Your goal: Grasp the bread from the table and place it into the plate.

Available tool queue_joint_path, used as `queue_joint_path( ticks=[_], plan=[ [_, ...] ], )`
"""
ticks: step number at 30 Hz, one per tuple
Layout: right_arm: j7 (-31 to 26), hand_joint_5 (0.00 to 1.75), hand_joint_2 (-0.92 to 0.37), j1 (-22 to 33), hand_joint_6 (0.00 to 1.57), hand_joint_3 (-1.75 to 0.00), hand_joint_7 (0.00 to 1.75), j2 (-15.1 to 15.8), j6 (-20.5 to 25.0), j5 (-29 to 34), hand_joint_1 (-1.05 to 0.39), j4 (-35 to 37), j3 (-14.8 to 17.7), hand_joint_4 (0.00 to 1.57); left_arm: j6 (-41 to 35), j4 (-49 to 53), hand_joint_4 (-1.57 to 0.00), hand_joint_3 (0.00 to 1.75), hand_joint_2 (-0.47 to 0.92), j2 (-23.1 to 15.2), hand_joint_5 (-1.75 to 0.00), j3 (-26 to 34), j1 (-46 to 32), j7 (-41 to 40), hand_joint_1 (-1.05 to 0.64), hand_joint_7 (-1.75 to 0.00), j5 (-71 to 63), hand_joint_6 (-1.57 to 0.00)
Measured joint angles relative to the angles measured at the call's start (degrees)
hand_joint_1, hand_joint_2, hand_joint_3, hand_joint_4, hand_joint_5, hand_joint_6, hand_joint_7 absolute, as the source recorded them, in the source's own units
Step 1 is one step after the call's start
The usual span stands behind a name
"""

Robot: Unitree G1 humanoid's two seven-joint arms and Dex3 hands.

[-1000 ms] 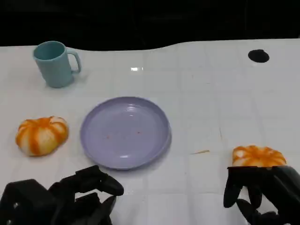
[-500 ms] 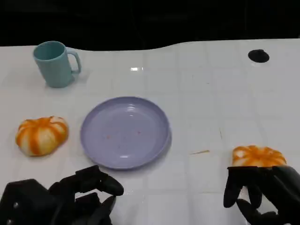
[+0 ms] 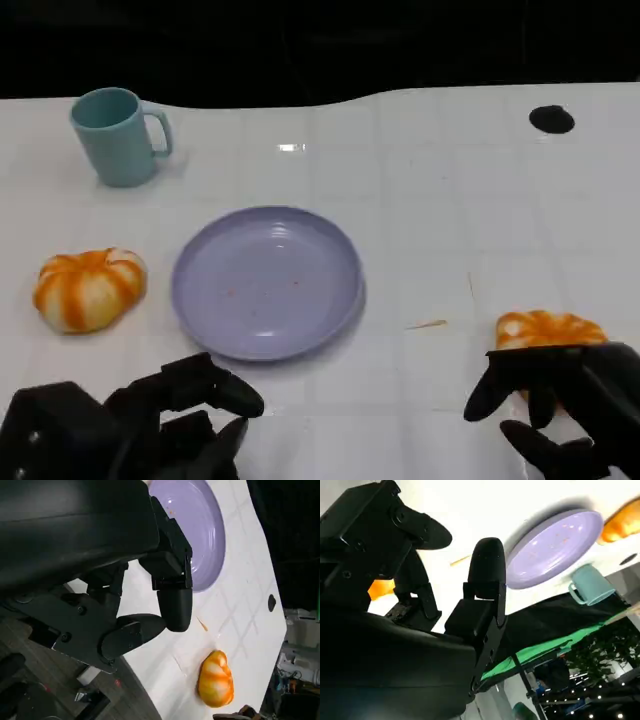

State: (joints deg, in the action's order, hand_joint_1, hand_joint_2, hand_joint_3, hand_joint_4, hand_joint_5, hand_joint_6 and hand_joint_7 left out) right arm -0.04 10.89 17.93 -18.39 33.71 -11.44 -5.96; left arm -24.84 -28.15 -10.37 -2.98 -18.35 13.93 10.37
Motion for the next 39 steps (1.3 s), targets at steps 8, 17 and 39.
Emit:
queue_joint_path(
  ticks=[8,17,39],
  plan=[
    [0.11,0.58,-0.40,-0.11,0.95,-0.59,0.06,2.25,5.18,10.56,-0.21,-6.06,0.73,0.76,0.11,0.02,-0.66,0.84,0.69,-0.02,-1.75,-0.04,0.02,0.00,-0.21,-1.30,-0.17,-0.62],
    [8.52,0.13,-0.67,0.19,0.58,-0.10,0.00,4.62,11.78,17.46,-0.34,-12.70,0.25,0.45,1.01,0.39,-0.66,0.83,0.70,-0.08,-1.75,-0.42,0.03,0.00,-0.23,-1.31,-1.11,-0.62],
    [19.58,0.01,-0.74,-3.39,0.34,-0.01,0.00,6.39,19.89,26.43,-0.43,-13.74,-2.43,0.24,2.57,1.49,-0.67,0.79,0.72,-0.05,-1.75,-0.76,0.07,0.01,-0.25,-1.31,-1.60,-0.61]
  ],
)
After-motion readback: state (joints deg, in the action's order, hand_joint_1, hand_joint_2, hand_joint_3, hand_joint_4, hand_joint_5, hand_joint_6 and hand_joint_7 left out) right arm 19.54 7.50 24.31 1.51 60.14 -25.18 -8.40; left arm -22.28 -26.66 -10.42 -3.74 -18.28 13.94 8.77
